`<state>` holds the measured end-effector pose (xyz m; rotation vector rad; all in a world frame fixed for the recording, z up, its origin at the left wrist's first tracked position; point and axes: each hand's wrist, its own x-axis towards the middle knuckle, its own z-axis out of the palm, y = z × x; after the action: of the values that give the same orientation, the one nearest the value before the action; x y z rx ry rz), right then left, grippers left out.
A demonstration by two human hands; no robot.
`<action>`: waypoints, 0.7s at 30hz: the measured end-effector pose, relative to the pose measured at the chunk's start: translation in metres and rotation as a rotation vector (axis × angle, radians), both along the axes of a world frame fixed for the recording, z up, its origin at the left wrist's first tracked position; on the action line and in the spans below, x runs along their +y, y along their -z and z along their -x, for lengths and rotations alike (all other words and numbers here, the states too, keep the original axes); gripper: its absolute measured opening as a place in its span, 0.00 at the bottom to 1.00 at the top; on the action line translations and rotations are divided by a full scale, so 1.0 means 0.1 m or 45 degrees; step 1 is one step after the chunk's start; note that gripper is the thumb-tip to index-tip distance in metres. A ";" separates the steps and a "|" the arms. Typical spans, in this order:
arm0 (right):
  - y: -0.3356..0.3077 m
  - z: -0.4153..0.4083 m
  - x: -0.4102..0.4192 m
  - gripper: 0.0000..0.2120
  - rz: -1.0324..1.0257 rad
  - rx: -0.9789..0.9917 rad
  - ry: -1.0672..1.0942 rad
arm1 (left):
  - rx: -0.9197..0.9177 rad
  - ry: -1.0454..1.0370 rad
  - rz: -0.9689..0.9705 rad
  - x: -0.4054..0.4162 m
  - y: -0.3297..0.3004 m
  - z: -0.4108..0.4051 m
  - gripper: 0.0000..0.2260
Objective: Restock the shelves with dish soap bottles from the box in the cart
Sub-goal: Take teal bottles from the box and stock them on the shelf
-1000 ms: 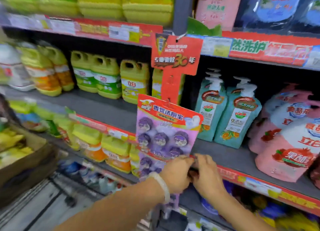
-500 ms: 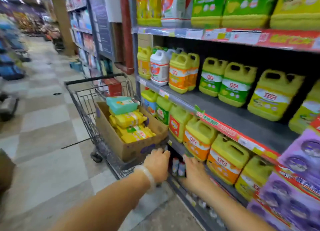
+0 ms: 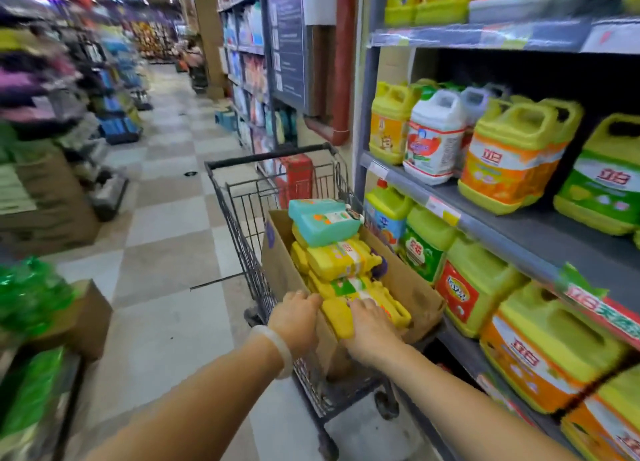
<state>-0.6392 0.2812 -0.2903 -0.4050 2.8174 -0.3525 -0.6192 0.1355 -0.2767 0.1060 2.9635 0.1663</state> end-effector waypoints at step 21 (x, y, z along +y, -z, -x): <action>0.54 3.04 -0.68 0.32 0.293 -0.373 0.678 | -0.178 0.231 0.077 -0.89 0.42 3.65 0.31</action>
<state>-0.9434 0.2135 -0.3448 0.3425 2.5571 -0.7769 -0.9843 0.0463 -0.3186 0.3400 2.7983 0.0578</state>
